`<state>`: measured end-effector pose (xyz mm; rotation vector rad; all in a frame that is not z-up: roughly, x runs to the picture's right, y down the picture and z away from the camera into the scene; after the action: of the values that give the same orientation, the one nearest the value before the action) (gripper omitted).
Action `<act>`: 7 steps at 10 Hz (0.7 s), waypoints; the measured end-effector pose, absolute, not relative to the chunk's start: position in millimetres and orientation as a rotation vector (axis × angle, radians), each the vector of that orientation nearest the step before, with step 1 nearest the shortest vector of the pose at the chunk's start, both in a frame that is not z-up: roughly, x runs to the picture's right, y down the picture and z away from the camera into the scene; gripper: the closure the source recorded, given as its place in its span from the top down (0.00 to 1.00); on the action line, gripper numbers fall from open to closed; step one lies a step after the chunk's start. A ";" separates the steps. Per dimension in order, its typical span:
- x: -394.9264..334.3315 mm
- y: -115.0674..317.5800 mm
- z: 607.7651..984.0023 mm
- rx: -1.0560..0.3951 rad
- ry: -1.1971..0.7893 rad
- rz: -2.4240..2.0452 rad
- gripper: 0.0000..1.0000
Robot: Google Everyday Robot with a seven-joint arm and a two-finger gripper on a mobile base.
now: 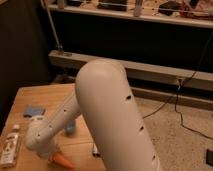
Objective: Drag the pepper across the table
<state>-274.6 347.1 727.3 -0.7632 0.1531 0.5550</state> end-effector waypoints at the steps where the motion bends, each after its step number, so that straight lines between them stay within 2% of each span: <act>1: -270.2 351.0 724.2 -0.766 0.162 0.557 0.38; 7: -249.3 372.2 703.3 -0.781 0.217 0.596 0.38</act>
<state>-249.3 372.2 703.3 -0.7814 0.2174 0.5958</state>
